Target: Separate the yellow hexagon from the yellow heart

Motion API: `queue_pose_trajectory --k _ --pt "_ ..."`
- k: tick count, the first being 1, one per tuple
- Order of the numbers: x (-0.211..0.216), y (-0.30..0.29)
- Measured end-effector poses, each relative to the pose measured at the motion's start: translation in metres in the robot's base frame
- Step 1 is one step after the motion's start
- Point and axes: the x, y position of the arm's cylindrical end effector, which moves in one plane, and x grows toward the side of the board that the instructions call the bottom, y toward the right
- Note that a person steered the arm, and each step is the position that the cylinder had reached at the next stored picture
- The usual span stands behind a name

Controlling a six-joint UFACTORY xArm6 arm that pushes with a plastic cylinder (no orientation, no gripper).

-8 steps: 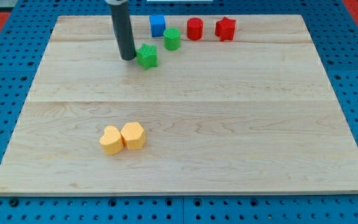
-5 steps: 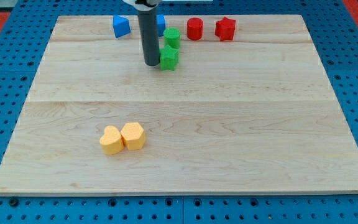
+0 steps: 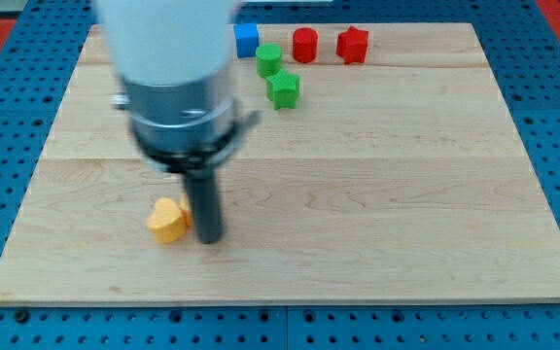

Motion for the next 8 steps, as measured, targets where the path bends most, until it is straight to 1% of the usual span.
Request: queue_pose_trajectory --k 1,2,3,4,5,6,7,8 --pt "-0.002 -0.041" --pt "-0.033 -0.024" --pt "-0.034 0.033" --pt "-0.043 0.055" --pt "-0.016 0.060" --pt "-0.021 0.067" --pt "-0.050 0.053" --pt "-0.066 0.051"
